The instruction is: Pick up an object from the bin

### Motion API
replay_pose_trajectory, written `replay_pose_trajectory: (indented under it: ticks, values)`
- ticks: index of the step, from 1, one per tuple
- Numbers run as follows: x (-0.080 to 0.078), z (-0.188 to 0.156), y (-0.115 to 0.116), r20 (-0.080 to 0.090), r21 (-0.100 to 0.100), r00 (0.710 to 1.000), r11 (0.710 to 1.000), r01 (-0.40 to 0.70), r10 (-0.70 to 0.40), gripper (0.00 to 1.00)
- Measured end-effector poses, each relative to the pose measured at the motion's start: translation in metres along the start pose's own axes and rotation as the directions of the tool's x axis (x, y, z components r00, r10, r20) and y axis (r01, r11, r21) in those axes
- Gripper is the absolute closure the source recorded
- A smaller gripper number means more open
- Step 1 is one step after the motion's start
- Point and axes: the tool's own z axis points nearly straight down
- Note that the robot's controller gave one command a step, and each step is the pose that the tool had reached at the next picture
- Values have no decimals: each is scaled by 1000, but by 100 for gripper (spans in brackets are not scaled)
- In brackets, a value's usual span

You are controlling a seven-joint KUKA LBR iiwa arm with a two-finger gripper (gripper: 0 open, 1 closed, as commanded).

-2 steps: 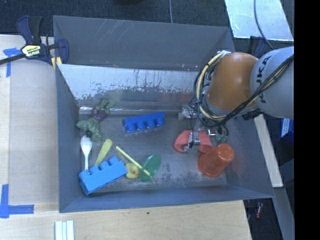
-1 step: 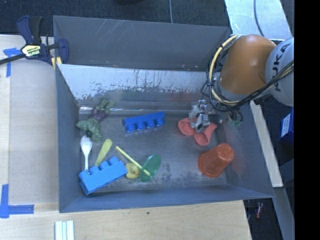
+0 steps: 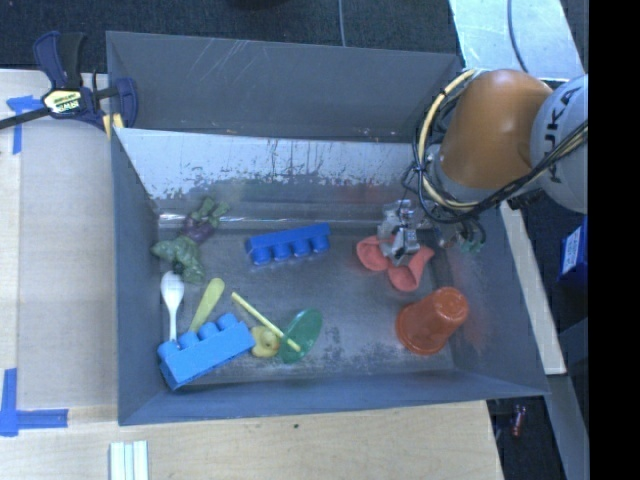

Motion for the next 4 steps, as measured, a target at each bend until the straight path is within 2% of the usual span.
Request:
replay_pose_trajectory:
  ticks: [1,2,3,4]
  values:
    - [7,-64,5,-4,-1,1000,1000,22,-22,100]
    - [2,-26,5,3,1,983,983,184,-184,100]
    - [-9,36,-9,14,3,997,997,71,-71,100]
    - [1,42,17,14,5,990,991,137,-137,100]
